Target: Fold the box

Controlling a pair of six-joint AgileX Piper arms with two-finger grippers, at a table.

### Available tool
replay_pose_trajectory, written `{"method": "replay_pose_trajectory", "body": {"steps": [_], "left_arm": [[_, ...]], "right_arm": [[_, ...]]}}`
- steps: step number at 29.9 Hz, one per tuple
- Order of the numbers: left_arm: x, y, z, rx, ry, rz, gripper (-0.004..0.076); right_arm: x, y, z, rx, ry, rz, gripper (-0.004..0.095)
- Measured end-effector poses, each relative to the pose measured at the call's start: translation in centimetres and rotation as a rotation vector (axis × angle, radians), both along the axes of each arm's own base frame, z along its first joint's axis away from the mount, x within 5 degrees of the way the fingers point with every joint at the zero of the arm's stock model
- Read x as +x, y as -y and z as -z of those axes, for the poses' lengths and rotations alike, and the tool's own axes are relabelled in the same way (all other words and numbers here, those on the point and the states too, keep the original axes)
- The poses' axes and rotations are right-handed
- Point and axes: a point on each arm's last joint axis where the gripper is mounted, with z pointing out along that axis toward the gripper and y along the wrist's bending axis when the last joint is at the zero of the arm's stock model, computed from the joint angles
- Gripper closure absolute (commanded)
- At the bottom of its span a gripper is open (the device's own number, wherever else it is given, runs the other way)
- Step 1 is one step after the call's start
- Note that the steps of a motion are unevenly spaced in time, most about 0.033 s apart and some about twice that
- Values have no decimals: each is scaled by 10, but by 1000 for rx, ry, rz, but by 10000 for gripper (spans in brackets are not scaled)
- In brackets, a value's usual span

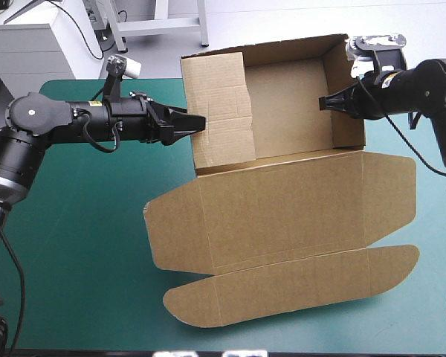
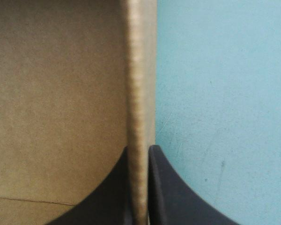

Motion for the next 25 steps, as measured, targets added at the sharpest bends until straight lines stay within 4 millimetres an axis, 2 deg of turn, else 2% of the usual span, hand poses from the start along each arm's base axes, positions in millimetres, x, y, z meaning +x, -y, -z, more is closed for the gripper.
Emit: {"method": "replay_pose_trajectory", "body": {"steps": [12,19,22,25], "left_arm": [[9,25,-8,202,-99,-176,248],[11,44,-8,342,-113,-304,295],[13,50,-8,374,-117,-345,327],[16,54,-7,375,-127,-363,431]], "right_arm": [[2,-3,0,45,1,-13,925],[3,-5,0,70,-3,-23,925],[3,-5,0,71,-1,-22,924],[3,-5,0,65,6,-18,924]]}}
